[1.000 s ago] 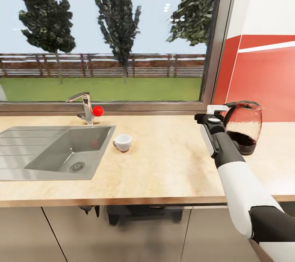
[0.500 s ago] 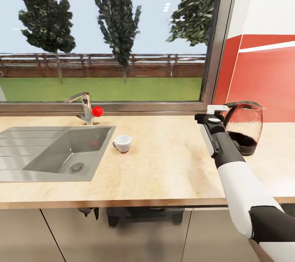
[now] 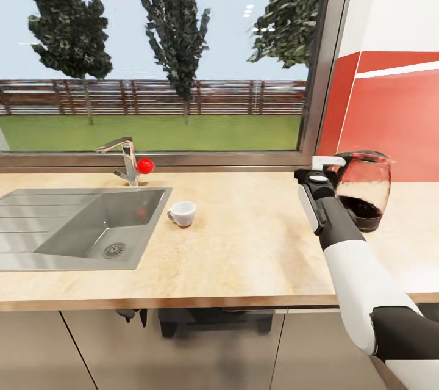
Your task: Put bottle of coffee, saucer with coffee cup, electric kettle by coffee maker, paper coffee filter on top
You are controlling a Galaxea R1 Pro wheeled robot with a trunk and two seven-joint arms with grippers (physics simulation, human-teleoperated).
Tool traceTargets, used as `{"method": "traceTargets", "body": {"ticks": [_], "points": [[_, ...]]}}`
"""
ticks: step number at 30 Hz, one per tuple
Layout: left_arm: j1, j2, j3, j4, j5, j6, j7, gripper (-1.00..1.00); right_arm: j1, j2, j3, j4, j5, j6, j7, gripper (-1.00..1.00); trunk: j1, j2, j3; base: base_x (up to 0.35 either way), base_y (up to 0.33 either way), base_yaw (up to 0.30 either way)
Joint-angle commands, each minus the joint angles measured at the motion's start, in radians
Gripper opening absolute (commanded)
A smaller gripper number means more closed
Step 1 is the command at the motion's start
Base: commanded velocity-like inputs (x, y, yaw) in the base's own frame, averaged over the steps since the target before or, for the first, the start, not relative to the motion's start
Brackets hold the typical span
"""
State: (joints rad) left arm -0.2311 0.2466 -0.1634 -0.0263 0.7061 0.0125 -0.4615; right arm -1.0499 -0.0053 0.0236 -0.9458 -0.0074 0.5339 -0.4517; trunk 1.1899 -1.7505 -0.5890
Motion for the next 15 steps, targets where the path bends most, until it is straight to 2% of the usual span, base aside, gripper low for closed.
{"method": "traceTargets", "body": {"ticks": [1, 9, 15], "points": [[-0.001, 0.0, -0.008, 0.0, 0.01, 0.001, -0.003, 1.0, -0.001, -0.001, 0.003, -0.001, -0.001, 0.007, -0.01, 1.0, 0.0, -0.001, -0.001, 0.0, 0.0, 0.0], [-0.001, 0.0, -0.008, 0.0, 0.01, 0.001, -0.003, 1.0, -0.001, -0.001, 0.003, -0.001, -0.005, 0.009, -0.027, 1.0, 0.0, -0.001, -0.001, 0.002, 0.0, 0.0], [-0.001, 0.0, -0.008, 0.0, 0.01, 0.001, -0.003, 1.0, -0.001, -0.001, 0.003, -0.001, -0.005, 0.009, -0.028, 1.0, 0.0, -0.001, -0.001, 0.07, 0.0, 0.0]]}}
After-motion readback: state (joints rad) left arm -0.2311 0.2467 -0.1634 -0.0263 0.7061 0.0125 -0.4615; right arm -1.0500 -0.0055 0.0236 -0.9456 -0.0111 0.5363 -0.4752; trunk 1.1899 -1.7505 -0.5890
